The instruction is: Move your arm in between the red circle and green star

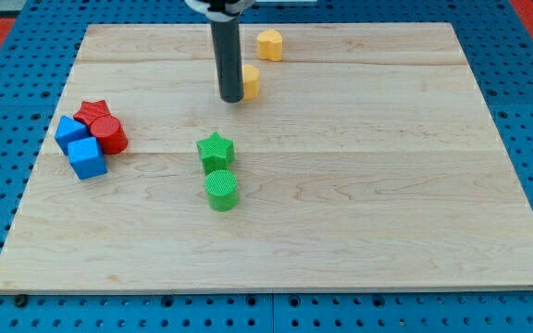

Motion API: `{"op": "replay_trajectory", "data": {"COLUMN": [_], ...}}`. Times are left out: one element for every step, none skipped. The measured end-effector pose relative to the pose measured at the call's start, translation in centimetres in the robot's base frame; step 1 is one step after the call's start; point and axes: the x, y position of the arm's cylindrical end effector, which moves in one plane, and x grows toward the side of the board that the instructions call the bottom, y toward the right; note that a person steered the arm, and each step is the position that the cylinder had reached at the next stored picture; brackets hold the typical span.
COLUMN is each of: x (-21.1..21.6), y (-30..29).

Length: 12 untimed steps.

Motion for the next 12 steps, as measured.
{"op": "replay_trajectory", "data": {"x": [-3.6,-1.7,-0.6,-0.6,-0.6,-0.6,-0.6,-0.7,-0.7,0.9,6.4,13.8], "y": [1.2,1.4,-0.8,-1.5,-1.8,-2.0,-1.9,-1.7,-1.7,-3.8,-8.5,-9.1]}}
